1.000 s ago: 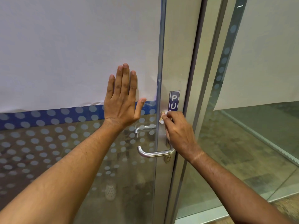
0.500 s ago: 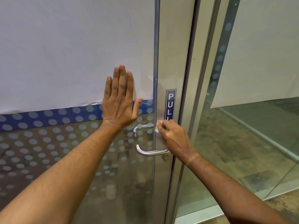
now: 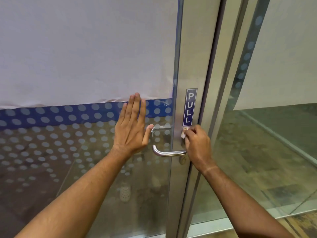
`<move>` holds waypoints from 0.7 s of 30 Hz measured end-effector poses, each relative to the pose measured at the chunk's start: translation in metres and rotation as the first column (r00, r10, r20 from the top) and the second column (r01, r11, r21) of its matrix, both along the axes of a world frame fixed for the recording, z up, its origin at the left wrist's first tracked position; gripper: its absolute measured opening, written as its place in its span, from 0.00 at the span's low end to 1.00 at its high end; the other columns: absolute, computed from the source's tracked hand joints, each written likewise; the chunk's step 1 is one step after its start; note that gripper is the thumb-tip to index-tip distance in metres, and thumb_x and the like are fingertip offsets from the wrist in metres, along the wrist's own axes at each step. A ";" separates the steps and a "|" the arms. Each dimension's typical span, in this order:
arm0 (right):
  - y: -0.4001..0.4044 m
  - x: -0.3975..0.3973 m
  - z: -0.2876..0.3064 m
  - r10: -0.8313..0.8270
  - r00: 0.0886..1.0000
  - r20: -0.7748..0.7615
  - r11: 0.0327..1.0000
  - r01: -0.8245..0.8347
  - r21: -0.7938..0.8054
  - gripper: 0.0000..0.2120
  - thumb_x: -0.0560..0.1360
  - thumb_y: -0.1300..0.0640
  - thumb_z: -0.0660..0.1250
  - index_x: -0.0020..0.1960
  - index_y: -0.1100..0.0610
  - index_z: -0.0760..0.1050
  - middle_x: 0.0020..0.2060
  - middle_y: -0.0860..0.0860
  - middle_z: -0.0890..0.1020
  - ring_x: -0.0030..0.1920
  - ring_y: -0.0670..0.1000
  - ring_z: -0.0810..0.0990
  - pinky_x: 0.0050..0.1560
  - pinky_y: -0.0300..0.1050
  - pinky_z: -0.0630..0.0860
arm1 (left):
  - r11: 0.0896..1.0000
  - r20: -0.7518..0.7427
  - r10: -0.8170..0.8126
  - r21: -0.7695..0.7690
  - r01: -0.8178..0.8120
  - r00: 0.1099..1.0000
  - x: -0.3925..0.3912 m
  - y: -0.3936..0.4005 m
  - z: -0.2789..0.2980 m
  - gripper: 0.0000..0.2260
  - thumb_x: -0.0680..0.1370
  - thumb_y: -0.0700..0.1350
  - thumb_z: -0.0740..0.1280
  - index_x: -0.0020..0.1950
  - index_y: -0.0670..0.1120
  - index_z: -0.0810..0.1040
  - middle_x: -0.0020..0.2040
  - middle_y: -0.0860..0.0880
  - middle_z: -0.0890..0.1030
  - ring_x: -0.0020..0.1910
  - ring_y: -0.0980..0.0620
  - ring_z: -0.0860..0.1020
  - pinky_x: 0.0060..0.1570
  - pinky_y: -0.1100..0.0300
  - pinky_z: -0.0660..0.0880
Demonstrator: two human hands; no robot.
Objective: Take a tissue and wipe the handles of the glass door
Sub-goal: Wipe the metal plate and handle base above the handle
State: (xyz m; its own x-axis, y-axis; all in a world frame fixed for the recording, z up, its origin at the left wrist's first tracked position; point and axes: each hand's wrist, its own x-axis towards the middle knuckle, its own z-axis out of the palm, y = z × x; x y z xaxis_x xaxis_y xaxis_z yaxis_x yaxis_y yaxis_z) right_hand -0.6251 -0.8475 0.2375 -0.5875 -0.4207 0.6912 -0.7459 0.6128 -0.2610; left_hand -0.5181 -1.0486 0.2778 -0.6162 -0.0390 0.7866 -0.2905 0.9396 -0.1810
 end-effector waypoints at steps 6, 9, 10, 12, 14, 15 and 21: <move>-0.006 0.016 0.007 0.091 0.995 -0.029 0.975 -0.095 -0.203 0.12 0.71 0.69 0.71 0.55 0.64 0.81 0.46 0.58 0.80 0.45 0.58 0.81 0.47 0.52 0.82 | 0.996 0.064 0.034 0.077 -0.039 0.997 0.020 0.014 -0.030 0.36 0.80 0.58 0.54 0.80 0.37 0.49 0.80 0.36 0.47 0.80 0.41 0.46 0.79 0.46 0.47; -0.018 0.030 0.008 0.154 0.986 -0.067 0.960 -0.166 -0.227 0.13 0.73 0.69 0.69 0.57 0.64 0.80 0.51 0.59 0.80 0.50 0.58 0.81 0.51 0.53 0.81 | 0.991 0.083 0.042 0.121 -0.052 0.996 0.033 0.018 -0.040 0.37 0.80 0.57 0.56 0.80 0.37 0.49 0.81 0.36 0.47 0.80 0.42 0.45 0.79 0.47 0.45; -0.023 0.035 0.008 0.174 0.982 -0.071 0.956 -0.186 -0.227 0.13 0.74 0.69 0.68 0.57 0.64 0.80 0.53 0.60 0.81 0.52 0.59 0.81 0.53 0.54 0.80 | 0.990 0.084 0.037 0.134 -0.048 0.996 0.038 0.019 -0.043 0.37 0.80 0.57 0.56 0.80 0.37 0.49 0.81 0.37 0.47 0.81 0.42 0.45 0.79 0.47 0.46; -0.034 0.045 0.007 0.215 0.973 -0.086 0.952 -0.229 -0.205 0.13 0.74 0.69 0.68 0.58 0.64 0.80 0.54 0.61 0.82 0.55 0.60 0.81 0.55 0.55 0.79 | 0.986 0.086 0.047 0.154 -0.060 0.995 0.051 0.017 -0.048 0.37 0.79 0.57 0.57 0.80 0.37 0.49 0.81 0.37 0.47 0.81 0.42 0.45 0.79 0.46 0.47; -0.046 0.055 0.005 0.270 0.954 -0.128 0.939 -0.291 -0.183 0.13 0.73 0.70 0.68 0.57 0.66 0.80 0.54 0.62 0.82 0.55 0.60 0.82 0.56 0.54 0.79 | 0.981 0.093 0.077 0.170 -0.092 0.993 0.066 0.011 -0.052 0.37 0.79 0.57 0.56 0.80 0.37 0.50 0.81 0.37 0.48 0.81 0.42 0.46 0.79 0.46 0.48; -0.051 0.060 0.004 0.303 0.943 -0.139 0.929 -0.325 -0.175 0.14 0.73 0.70 0.68 0.58 0.66 0.79 0.54 0.62 0.82 0.56 0.60 0.81 0.57 0.54 0.79 | 0.979 0.099 0.091 0.176 -0.107 0.991 0.073 0.008 -0.054 0.37 0.80 0.57 0.56 0.80 0.37 0.50 0.81 0.37 0.48 0.81 0.42 0.46 0.79 0.46 0.48; -0.098 0.107 -0.006 0.463 0.872 -0.156 0.867 -0.483 -0.126 0.18 0.73 0.70 0.70 0.62 0.65 0.77 0.55 0.62 0.82 0.54 0.60 0.81 0.53 0.53 0.81 | 0.938 0.181 0.229 0.221 -0.266 0.957 0.133 -0.020 -0.064 0.37 0.80 0.59 0.53 0.80 0.37 0.49 0.81 0.37 0.47 0.81 0.42 0.45 0.79 0.45 0.49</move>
